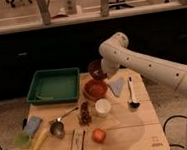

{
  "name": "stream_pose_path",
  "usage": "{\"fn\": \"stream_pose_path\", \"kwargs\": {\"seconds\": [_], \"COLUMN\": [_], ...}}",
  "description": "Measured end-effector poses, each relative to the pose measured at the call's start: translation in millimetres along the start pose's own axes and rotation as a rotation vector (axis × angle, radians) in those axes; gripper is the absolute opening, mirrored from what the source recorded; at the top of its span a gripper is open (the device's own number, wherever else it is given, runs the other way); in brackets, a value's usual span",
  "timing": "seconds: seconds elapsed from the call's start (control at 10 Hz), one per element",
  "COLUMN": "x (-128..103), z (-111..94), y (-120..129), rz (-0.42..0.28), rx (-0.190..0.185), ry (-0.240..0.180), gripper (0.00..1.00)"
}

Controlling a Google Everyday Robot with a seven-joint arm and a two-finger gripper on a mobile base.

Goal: Stack bowls into tray

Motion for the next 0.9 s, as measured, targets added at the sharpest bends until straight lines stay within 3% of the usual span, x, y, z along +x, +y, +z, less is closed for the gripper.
{"fn": "stream_pose_path", "kwargs": {"seconds": [0.9], "x": [-0.8], "z": [0.2], "y": [4.2], "rz": [-0.049], "rx": [0.018], "ry": [-0.013], "gripper": [0.02]}}
